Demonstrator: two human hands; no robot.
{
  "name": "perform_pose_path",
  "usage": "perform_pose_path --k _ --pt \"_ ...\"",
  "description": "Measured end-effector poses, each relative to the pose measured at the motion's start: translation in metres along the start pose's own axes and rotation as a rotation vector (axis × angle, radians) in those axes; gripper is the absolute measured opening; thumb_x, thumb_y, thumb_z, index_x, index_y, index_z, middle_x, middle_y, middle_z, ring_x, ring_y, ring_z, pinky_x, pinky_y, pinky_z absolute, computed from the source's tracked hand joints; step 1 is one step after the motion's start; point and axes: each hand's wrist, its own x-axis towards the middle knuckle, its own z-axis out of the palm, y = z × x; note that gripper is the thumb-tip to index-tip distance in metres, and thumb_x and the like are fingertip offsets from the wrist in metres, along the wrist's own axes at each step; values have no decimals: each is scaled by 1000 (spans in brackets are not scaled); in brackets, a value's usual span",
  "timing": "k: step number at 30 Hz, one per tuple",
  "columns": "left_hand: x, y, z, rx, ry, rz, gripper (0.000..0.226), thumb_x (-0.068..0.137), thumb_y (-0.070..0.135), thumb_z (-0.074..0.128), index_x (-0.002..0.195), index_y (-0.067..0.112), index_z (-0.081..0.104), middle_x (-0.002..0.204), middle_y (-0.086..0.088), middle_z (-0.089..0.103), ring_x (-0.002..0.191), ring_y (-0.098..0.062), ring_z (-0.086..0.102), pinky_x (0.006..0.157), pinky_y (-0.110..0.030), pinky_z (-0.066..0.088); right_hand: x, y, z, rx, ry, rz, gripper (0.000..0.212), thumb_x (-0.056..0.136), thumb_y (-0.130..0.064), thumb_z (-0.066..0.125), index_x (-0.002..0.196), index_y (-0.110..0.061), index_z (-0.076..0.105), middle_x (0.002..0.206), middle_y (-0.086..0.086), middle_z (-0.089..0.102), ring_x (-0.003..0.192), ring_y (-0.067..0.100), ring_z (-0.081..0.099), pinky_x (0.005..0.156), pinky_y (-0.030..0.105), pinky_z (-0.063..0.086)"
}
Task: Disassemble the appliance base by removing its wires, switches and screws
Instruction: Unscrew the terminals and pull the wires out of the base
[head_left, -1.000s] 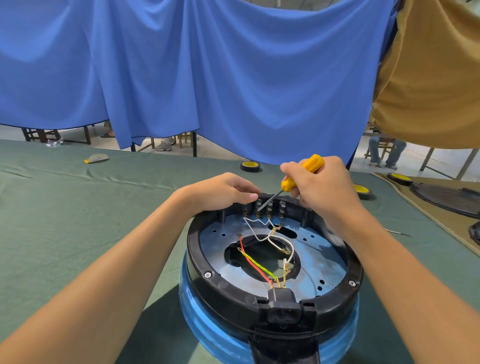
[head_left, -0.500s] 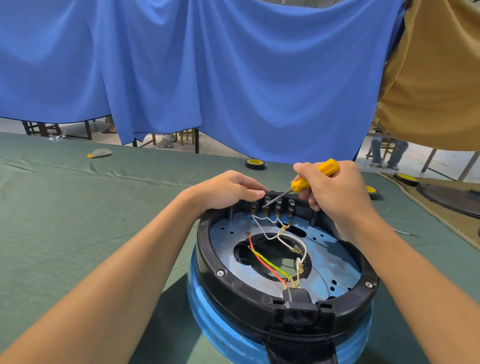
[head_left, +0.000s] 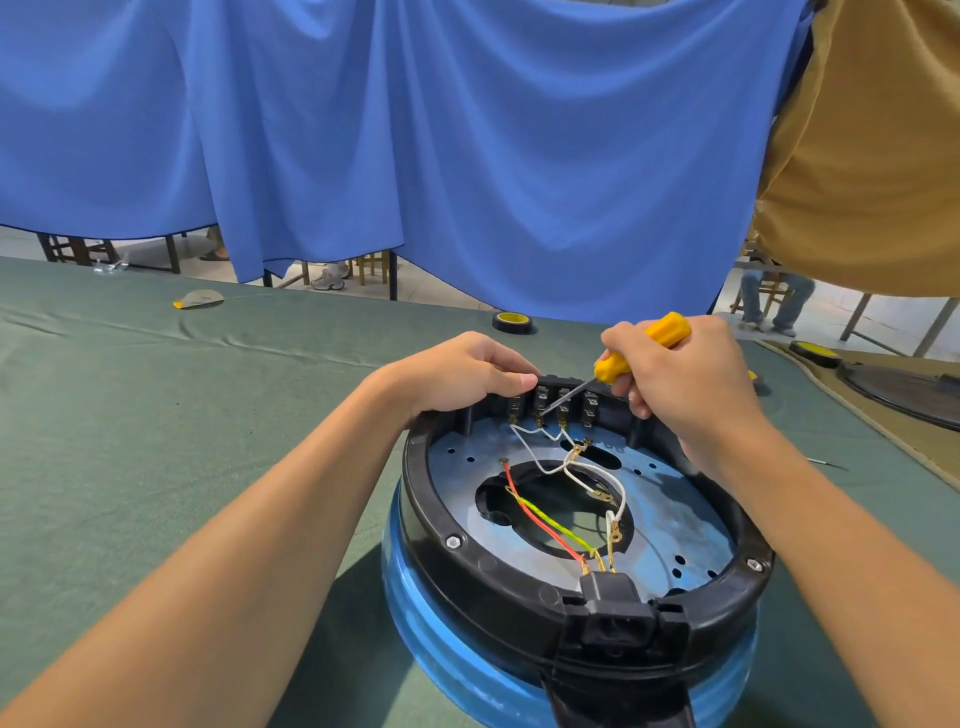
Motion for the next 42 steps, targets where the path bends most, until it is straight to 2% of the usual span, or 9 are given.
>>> perform_pose_path --k 9,14,18,22,28,31,34,38,42 --pt "0 -1 0 -8 5 -11 27 96 31 57 118 22 69 115 6 68 113 -11 59 111 -38 37 6 -1 0 74 -54 141 31 82 -18 62 56 -3 64 48 4 61 45 16 51 42 25 39" --pt "1 -2 1 -14 0 -9 24 95 30 58 116 24 69 114 8 68 112 -10 59 110 -36 36 26 -10 6 105 -105 281 25 81 -13 60 58 -6 53 50 7 57 45 16 43 41 22 31" --pt "1 -3 1 -10 6 -5 20 95 29 58 112 28 69 113 9 68 112 -8 58 109 -33 37 38 -12 15 108 -131 384 23 81 -9 56 61 -10 45 49 7 48 38 11 36 39 19 23" --pt "0 -3 1 -3 3 -6 19 95 29 58 111 30 69 112 9 69 110 -8 59 105 -29 38 43 -10 21 115 -118 417 20 80 -6 54 63 -9 43 50 8 46 32 9 33 37 17 22" --pt "0 -1 0 -3 13 -6 17 95 30 58 108 32 69 109 12 68 107 -5 59 99 -24 37 37 -7 17 178 -50 356 22 78 -7 55 59 -10 43 48 6 47 42 13 37 39 19 24" --pt "0 -2 1 -9 11 -11 19 95 30 58 111 30 69 110 12 68 108 -5 59 100 -25 37 25 -6 9 155 -61 262 19 80 -12 60 64 -4 53 55 10 57 46 14 44 40 20 31" --pt "-1 0 1 -14 7 -11 22 95 30 58 113 26 70 109 11 69 104 -4 60 102 -26 39 8 -4 -5 136 -121 160 29 86 -14 65 62 2 64 58 10 64 46 14 50 41 21 37" --pt "-1 1 2 0 -2 -1 23 97 28 56 116 23 69 112 8 68 107 -7 59 107 -32 38 -8 -5 -21 113 -209 97 15 86 -16 72 79 -3 71 65 9 70 54 13 60 46 21 46" --pt "-1 4 2 -10 -58 -16 28 100 25 51 124 22 64 123 6 64 118 -10 56 112 -37 34 -12 -9 -23 70 -150 69 12 81 -15 77 82 -10 66 62 6 69 55 15 63 47 23 47"
